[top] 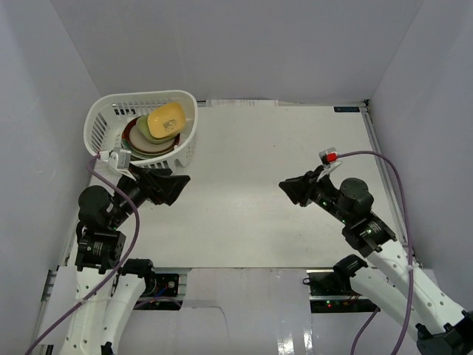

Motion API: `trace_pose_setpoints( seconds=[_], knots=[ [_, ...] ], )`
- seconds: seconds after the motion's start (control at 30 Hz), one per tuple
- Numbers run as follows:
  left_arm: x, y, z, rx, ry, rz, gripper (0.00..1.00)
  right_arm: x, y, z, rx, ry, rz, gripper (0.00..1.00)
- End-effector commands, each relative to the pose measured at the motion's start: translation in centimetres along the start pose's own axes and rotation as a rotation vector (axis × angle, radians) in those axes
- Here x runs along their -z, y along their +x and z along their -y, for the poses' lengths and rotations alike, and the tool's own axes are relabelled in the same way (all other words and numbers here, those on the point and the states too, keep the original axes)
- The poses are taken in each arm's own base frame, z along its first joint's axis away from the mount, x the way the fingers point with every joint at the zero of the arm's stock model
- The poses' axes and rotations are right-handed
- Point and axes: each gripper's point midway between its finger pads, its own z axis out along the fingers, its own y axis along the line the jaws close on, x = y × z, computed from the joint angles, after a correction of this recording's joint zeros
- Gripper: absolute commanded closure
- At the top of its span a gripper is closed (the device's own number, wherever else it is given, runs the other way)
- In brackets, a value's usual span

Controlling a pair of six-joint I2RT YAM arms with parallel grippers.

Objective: Place the plates into the plastic bin on the countertop

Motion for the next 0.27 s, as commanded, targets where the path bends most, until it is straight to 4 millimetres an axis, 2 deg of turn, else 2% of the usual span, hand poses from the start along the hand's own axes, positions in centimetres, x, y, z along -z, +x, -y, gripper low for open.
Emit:
trace_pose_setpoints(
  seconds=[0.0, 0.03, 0.1, 0.13, 0.23],
  knots=[
    [0.6, 1.9, 1.2, -0.007, 0.083, -0.074, 0.02, 2.3, -2.1, -0.9, 0.061, -0.006, 0.076, 0.6],
    [0.6, 2.1, 1.3, -0.001, 0.089, -0.072, 0.02, 3.1, -2.8, -0.6, 0.067, 0.019, 0.118, 0.31],
    [0.4, 2.8, 0.9, 0.002, 0.102, -0.072, 0.02, 3.8, -2.8, -0.2, 0.066, 0.045, 0.144, 0.06],
    [0.4, 3.1, 1.0, 0.004, 0.116, -0.076, 0.02, 3.7, -2.0, 0.7, 0.056, 0.078, 0.135, 0.1],
    [0.0, 3.3, 0.4, 0.011, 0.106, -0.069, 0.02, 3.5, -0.9, 1.7, 0.038, 0.119, 0.098, 0.1]
  ],
)
